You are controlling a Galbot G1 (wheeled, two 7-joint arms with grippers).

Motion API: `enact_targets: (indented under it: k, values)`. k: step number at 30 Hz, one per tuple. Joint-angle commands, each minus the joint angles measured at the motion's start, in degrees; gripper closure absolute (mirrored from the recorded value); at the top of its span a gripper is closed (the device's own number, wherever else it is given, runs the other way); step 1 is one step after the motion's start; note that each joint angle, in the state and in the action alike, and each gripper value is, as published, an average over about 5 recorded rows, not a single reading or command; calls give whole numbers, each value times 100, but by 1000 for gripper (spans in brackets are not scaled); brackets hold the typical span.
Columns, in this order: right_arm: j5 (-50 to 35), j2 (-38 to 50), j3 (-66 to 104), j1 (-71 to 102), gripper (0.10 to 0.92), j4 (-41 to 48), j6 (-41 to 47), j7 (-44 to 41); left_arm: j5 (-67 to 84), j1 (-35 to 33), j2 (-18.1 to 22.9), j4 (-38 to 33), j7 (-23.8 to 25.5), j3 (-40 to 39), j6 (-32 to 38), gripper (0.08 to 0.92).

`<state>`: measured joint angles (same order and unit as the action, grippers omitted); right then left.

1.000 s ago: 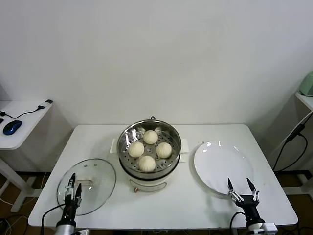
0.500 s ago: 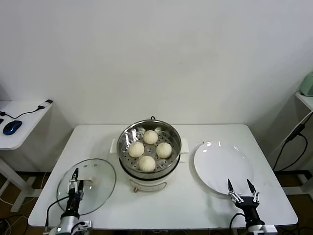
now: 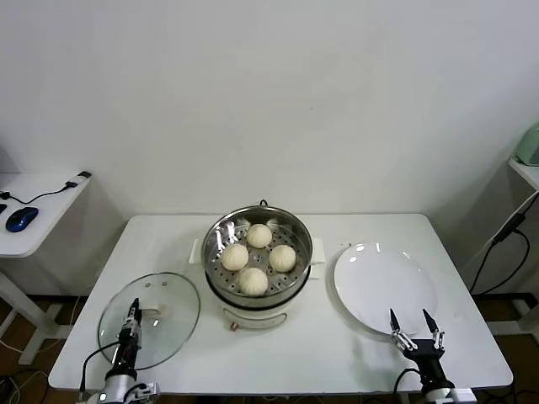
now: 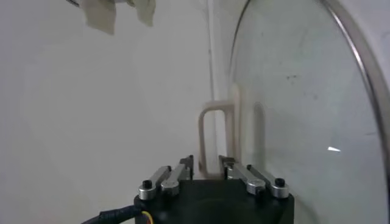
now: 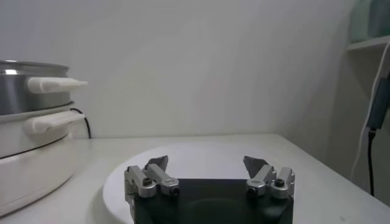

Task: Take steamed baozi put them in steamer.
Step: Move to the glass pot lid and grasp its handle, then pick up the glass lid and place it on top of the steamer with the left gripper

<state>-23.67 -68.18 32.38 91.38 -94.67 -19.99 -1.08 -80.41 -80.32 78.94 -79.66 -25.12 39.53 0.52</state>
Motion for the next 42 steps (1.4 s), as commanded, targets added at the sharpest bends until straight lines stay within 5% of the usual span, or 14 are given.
enact_targets:
  k: [1,7,17,27,34,42]
  values:
    - [26,3,-2,23,202,-62,7,-4,-41,9,-21,153,51,4,-8,726]
    - [79,-19,-7,47,203,-106,4,5,38,60,14,211,-89,-15,4,855]
    - [126,-68,5,95,202,-139,-66,-4,274,-3,122,-119,-210,9,41,860]
    - [139,-56,69,121,202,-238,-66,-12,737,-415,-18,-1457,301,242,69,860]
    - [260,-55,97,152,203,-291,13,24,1105,-694,-319,-2647,1304,363,-99,860]
    - [391,-85,93,194,203,-379,32,31,1392,-489,-1139,-3662,2823,325,-1005,860]
